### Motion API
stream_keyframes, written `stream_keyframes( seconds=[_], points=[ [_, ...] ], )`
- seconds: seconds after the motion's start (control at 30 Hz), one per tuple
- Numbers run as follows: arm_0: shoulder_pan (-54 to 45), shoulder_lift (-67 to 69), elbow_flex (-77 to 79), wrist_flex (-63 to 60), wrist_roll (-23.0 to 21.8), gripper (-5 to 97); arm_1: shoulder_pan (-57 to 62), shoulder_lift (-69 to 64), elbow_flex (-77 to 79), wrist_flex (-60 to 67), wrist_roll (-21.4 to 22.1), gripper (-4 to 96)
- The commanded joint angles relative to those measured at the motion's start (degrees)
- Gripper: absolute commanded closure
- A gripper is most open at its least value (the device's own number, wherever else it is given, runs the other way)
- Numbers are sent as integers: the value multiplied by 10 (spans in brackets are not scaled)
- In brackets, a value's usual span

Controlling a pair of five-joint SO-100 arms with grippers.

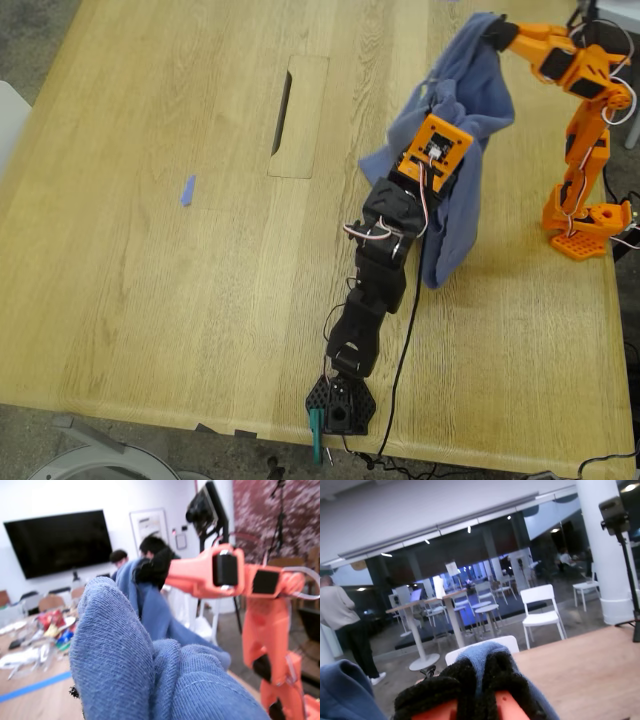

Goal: Fold a T-shirt

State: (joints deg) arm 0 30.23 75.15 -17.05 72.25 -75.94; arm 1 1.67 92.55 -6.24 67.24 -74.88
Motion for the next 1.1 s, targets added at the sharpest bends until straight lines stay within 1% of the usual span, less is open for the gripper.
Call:
stream_keyframes(
  seconds=[0.0, 0.2, 0.3, 0.43, 0.8, 0.93, 1.07],
  points=[
    [35, 88, -19, -54, 4, 918, -4, 34, -18, -12, -4, 915],
    [54, 92, -20, -120, 9, 918, -28, 58, -18, -14, -7, 915],
    [54, 99, -22, -123, 17, 918, -50, 76, -18, 11, -18, 915],
    [52, 112, -22, -123, 14, 918, -69, 96, -18, 31, -25, 915],
    [25, 159, -21, -69, 4, 918, -64, 140, -18, 69, -25, 915],
    [26, 160, -20, -68, 1, 918, -61, 151, -17, 76, -22, 915],
    [54, 165, -20, -46, 0, 918, -61, 166, -17, 98, -18, 915]
  ],
)
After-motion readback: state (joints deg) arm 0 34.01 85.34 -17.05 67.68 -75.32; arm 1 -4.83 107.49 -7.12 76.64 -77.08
